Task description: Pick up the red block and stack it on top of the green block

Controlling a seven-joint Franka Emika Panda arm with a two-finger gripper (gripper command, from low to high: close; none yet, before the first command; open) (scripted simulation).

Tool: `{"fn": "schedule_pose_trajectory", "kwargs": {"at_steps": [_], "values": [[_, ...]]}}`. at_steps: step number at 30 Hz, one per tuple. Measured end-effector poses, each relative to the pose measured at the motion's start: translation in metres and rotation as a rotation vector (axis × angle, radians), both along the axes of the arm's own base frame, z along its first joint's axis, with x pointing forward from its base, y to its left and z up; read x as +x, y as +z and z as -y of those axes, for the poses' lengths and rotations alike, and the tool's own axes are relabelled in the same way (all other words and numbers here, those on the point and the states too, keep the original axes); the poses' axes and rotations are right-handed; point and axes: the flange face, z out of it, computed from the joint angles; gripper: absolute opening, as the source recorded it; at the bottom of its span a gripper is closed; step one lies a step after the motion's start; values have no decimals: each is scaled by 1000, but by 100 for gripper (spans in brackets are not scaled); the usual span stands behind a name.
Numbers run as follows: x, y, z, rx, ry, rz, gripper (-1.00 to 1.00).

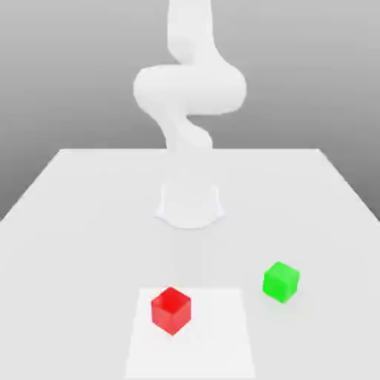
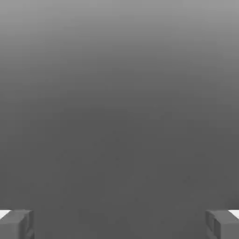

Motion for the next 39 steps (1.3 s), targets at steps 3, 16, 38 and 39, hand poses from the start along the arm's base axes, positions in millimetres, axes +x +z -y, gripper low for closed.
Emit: {"fn": "schedule_pose_trajectory", "kwargs": {"at_steps": [3, 16, 38, 39], "values": [[37, -74, 9, 105, -53, -124, 0], [42, -385, 12, 227, -441, -617, 0], [7, -516, 22, 173, -592, -705, -100], [8, -511, 22, 172, -591, -703, -100]]}}
